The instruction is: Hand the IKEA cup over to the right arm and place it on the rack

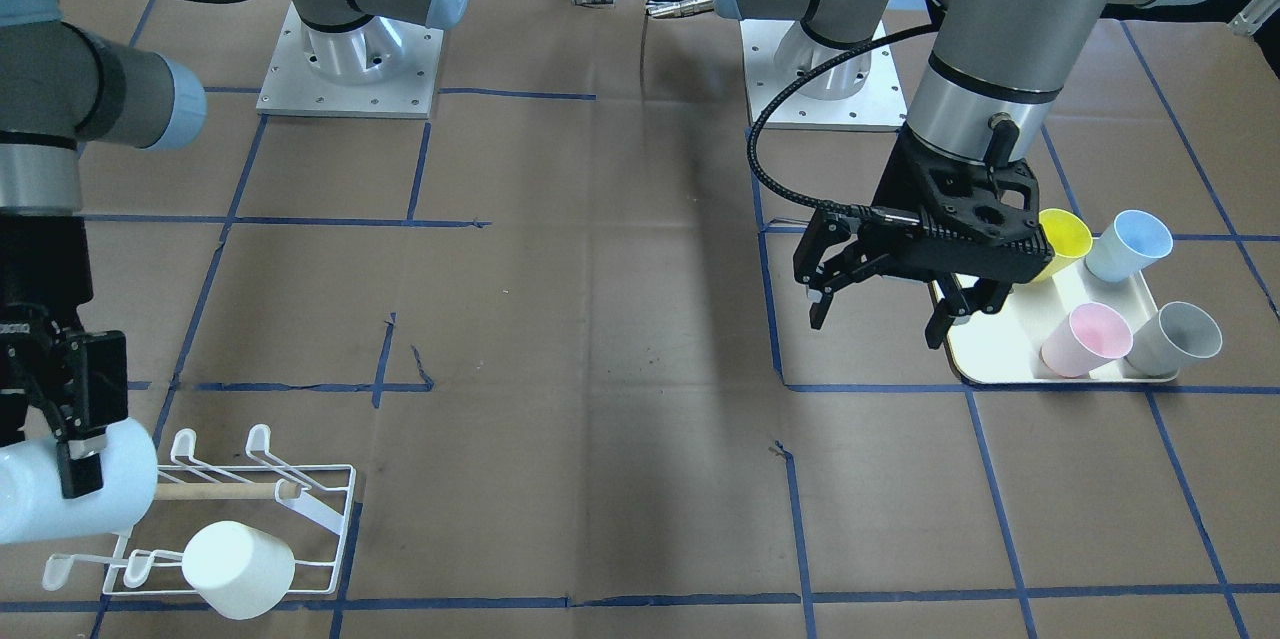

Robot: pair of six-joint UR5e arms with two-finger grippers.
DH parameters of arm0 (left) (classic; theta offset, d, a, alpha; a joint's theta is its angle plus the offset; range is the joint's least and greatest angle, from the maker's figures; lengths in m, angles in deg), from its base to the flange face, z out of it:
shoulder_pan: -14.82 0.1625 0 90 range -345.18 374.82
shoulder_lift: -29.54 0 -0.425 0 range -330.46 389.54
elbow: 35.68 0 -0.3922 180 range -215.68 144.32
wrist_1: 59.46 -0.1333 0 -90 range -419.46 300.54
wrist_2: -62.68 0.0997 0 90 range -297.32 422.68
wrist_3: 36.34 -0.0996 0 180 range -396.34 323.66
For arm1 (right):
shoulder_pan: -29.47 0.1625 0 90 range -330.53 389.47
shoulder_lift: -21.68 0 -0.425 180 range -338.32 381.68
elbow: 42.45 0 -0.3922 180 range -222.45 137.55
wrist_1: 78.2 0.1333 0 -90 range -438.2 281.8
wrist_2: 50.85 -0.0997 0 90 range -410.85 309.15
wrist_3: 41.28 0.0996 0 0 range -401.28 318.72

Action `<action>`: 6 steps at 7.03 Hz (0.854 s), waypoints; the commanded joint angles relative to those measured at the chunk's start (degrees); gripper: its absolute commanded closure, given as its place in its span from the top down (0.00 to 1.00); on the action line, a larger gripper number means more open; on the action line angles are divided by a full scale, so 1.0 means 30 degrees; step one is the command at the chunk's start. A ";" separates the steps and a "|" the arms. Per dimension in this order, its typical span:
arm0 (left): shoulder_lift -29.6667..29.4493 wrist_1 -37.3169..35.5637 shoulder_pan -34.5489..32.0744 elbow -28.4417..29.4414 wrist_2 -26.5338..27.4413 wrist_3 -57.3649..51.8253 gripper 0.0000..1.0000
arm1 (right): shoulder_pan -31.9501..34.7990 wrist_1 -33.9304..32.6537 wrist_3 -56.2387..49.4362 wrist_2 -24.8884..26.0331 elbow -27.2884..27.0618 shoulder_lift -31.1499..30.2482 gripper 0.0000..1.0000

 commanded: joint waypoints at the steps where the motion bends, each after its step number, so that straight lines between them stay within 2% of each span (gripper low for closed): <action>1: 0.1679 0.5310 -0.0147 0.0279 0.0695 0.0831 0.99 | -0.1071 -0.2730 -0.3631 0.0146 0.1590 0.2579 0.29; 3: 0.2156 0.5503 0.0000 -0.0394 0.0695 0.0860 0.99 | -0.1573 -0.5401 -0.4784 -0.0146 0.2062 0.4544 0.29; 5: 0.2186 0.5504 0.0205 -0.0395 0.0695 0.0860 0.99 | -0.1576 -0.5674 -0.5195 -0.0118 0.1714 0.5080 0.29; 6: 0.2186 0.5533 0.0206 -0.0395 0.0695 0.0860 0.99 | -0.1547 -0.5703 -0.5431 -0.0060 0.1161 0.5081 0.33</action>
